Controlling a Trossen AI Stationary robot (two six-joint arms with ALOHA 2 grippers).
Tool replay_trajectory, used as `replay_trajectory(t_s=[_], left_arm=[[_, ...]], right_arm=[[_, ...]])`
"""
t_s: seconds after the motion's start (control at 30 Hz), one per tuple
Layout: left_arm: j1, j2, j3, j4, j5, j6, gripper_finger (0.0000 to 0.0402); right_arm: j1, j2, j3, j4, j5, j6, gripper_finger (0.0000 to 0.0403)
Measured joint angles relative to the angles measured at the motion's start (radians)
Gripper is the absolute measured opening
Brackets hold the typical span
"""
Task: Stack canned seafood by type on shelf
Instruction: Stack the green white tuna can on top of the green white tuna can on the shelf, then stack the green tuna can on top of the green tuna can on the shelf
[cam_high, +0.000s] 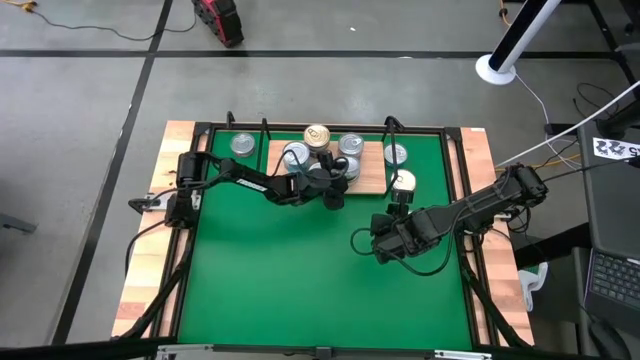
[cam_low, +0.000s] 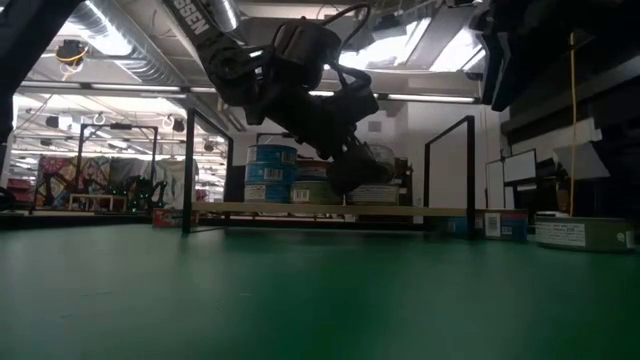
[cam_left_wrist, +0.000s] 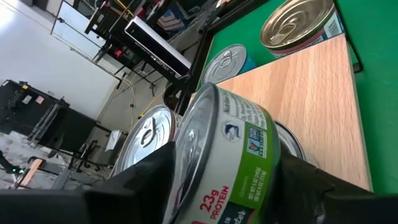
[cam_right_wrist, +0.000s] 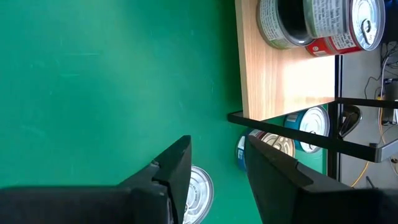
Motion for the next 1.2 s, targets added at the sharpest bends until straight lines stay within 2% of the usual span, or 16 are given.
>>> replay_trajectory(t_s=[0.13,0.37,0.57,0.67,0.93,1.2], left_arm=[[0.0,0.0,0.0,0.0,0.0,-0.012,0.0237],[-0.015,0.0,0.0,0.006,0.008,-0.097,0.0239],[-0.01,0.0,0.0,0.006,0.098,-0.234,0.0239],[-0.005,0.0,0.0,0.008,0.109,-0.267,0.0239],[0.003,0.0,0.0,0.009,0.109,-0.3,0.0239],[-0.042,0.0,0.0,0.076,0.109,-0.269,0.0239]], right_arm=[[0.0,0.0,0.0,0.0,0.0,0.0,0.0147],[0.0,0.0,0.0,0.0,-0.045,-0.005,0.0147],[0.0,0.0,0.0,0.0,-0.073,-0.006,0.0147],[0.0,0.0,0.0,0.0,-0.089,-0.006,0.0147],[0.0,0.0,0.0,-0.007,-0.101,-0.006,0.0147],[0.001,0.0,0.0,-0.117,-0.141,0.002,0.0147]])
